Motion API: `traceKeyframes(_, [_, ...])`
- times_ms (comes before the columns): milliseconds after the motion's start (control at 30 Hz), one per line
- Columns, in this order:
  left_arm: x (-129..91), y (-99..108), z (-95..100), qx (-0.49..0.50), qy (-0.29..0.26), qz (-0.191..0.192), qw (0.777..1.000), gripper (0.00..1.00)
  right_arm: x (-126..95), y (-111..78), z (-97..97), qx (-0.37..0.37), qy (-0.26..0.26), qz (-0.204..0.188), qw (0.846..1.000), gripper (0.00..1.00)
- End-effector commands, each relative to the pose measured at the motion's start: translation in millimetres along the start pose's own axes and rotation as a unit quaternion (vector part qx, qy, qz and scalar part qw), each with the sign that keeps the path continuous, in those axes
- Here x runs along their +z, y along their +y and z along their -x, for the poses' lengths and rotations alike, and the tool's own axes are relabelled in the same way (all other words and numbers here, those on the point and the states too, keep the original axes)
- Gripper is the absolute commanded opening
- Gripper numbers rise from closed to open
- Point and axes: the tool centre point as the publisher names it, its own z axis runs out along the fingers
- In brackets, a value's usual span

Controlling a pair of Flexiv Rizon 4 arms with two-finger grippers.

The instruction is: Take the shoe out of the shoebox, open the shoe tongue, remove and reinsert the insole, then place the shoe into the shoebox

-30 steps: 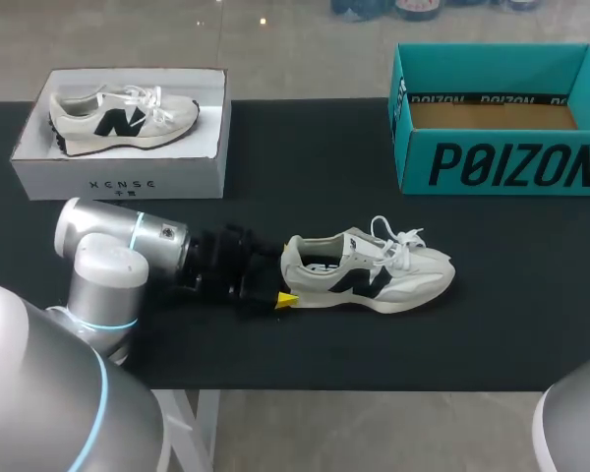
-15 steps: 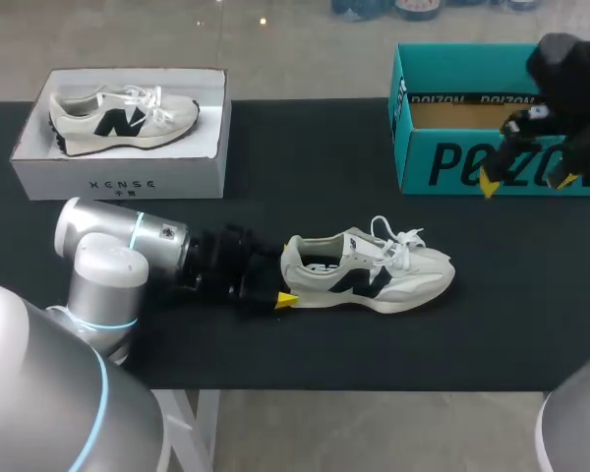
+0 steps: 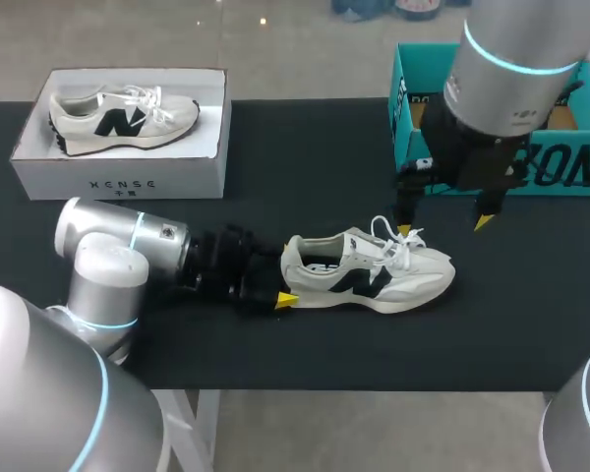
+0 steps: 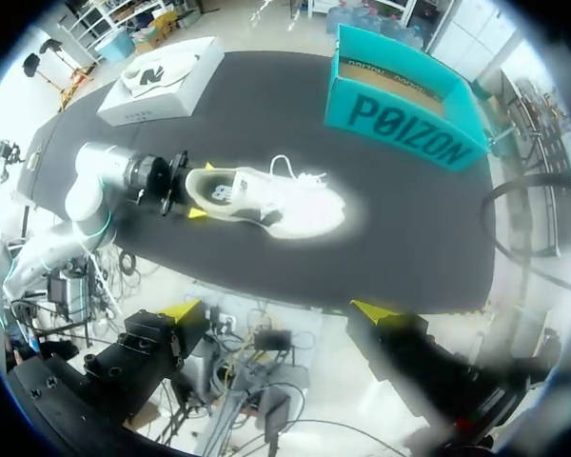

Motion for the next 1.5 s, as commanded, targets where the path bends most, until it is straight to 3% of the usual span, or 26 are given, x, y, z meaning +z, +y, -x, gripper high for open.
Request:
traceKeyframes(33, [3, 4, 0.1, 0.000, 0.000, 0.001, 1.000, 0.00, 0, 7.4, -17.9, 0.000, -0.027, -0.030, 0.999, 1.00])
traceKeyframes(567, [3, 4, 0.1, 0.000, 0.000, 0.001, 1.000, 0.00, 0, 7.4, -17.9, 0.000, -0.027, -0.030, 0.999, 1.00])
traceKeyframes(933, [3, 4, 0.1, 0.000, 0.000, 0.001, 1.000, 0.00, 75, 18.4, -34.0, 0.038, -0.001, -0.030, 0.999, 1.00])
traceKeyframes(1200, [3, 4, 0.1, 0.000, 0.000, 0.001, 1.000, 0.00, 104, 24.5, -43.8, 0.019, -0.023, -0.010, 1.000, 1.00])
traceKeyframes(1500, [3, 4, 0.1, 0.000, 0.000, 0.001, 1.000, 0.00, 122, 39.0, -47.3, 0.012, -0.038, -0.014, 0.999, 1.00])
